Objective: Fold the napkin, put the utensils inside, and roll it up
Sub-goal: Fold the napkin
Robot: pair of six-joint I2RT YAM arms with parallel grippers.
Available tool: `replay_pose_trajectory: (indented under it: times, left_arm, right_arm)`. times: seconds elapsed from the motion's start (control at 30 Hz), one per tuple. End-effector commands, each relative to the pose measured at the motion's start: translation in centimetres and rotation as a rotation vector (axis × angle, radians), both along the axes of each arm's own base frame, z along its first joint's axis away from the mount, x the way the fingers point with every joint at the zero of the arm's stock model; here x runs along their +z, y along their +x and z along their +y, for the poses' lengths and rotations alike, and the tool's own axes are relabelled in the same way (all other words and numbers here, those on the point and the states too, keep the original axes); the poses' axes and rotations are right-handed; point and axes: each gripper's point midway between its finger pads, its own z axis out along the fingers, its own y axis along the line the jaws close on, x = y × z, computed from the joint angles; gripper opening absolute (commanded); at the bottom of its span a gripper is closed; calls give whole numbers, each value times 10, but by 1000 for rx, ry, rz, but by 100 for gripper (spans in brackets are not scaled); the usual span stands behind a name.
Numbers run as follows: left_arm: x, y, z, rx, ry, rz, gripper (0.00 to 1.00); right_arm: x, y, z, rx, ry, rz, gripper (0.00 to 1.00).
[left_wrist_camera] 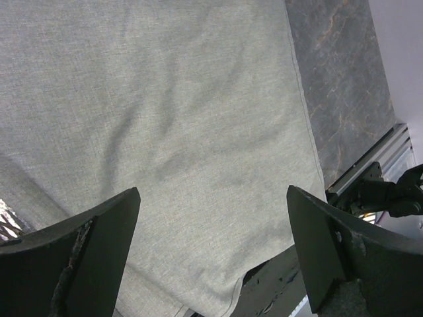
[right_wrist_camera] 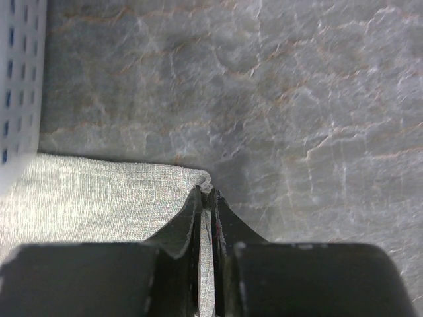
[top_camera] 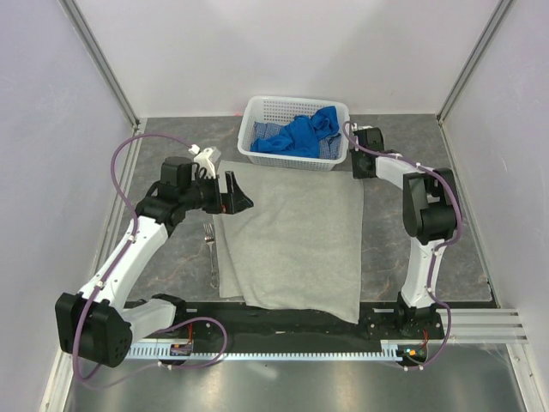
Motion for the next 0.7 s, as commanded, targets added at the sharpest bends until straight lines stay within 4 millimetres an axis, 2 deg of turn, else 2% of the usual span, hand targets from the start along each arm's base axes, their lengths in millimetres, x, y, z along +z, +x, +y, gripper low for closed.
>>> replay_pose_trajectory:
  times: [0.0,0.13,0.33,0.53,0.67]
  left_arm:
    - [8,-1,3,-28,-3,-51,100]
    - [6,1,6,-20,0,-46,100]
    - [2,2,8,-14,0,-31,100]
    - [-3,4,9,-7,6,-17,100]
    - [-9,3,9,-6,8,7,100]
  right_arm:
    - [-15,2,-18,-38,-83,57,6]
    - [4,24,-27,-63,-134,11,2]
    - [22,51,-48,-82,-187,-17,2]
    - [34,66,-46,-49,-191,-40,2]
    - [38,68,-43,-41,-173,-48,2]
